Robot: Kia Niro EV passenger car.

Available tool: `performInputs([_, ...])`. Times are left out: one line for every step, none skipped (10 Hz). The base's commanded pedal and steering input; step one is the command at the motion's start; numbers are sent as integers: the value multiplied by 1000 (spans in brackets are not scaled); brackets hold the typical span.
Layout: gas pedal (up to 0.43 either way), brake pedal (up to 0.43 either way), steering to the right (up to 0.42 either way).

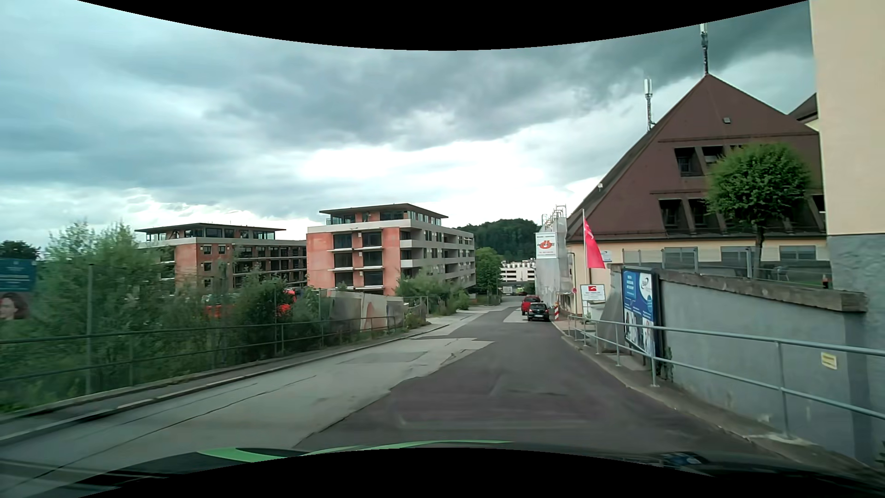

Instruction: Follow the waypoints while adhering to traffic rules and regulations

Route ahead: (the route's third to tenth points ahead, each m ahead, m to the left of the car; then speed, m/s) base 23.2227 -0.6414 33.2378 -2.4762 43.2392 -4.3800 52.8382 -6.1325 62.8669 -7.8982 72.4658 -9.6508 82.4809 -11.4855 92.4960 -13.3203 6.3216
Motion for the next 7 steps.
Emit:
performInputs([130,0,90])
performInputs([130,0,81])
performInputs([130,0,77])
performInputs([118,0,72])
performInputs([79,0,65])
performInputs([79,0,56])
performInputs([79,0,45])
